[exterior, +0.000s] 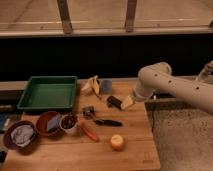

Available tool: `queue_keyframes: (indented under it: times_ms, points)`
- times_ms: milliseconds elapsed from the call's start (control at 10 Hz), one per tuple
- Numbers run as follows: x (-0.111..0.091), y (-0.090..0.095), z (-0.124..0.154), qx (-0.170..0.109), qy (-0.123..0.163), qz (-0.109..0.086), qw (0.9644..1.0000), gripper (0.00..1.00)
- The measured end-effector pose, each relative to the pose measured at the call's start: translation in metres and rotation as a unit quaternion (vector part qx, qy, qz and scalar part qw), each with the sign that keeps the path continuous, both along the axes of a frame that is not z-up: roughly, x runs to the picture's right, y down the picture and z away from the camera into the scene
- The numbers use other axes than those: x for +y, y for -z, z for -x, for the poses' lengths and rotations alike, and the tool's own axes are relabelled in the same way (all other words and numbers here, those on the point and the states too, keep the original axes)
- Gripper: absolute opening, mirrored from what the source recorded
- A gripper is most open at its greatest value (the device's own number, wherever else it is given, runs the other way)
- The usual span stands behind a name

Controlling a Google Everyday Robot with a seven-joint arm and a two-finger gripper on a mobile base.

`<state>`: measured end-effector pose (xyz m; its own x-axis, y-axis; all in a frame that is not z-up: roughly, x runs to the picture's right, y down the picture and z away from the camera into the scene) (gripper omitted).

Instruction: Place sponge in tray

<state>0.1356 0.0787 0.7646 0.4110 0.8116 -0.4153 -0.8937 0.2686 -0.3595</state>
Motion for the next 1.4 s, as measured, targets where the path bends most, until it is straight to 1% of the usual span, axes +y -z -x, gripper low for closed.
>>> queue_keyframes:
  times_ms: [100,300,400,600,800,900,1000,1100,1300,1400]
  points:
    - [-0.004,0.001,0.017,-0.01,0.013,-0.004,0.9999,0.76]
    - [-0.013,0.002,0.062,-0.032,0.044,-0.013,0.9984,0.76]
    - [-0.017,0.004,0.095,-0.046,0.066,-0.018,0.9966,0.76]
    - [-0.023,0.007,0.146,-0.07,0.097,-0.028,0.9924,0.76]
    - [-0.03,0.012,0.2,-0.101,0.111,-0.04,0.9879,0.76]
    - [-0.032,0.019,0.224,-0.116,0.118,-0.047,0.9851,0.76]
    - [-0.033,0.019,0.225,-0.116,0.119,-0.048,0.9849,0.76]
    - [-0.034,0.017,0.219,-0.112,0.118,-0.049,0.9854,0.76]
    - [-0.033,0.018,0.224,-0.115,0.118,-0.048,0.9851,0.76]
    - [-0.033,0.017,0.22,-0.112,0.117,-0.049,0.9855,0.76]
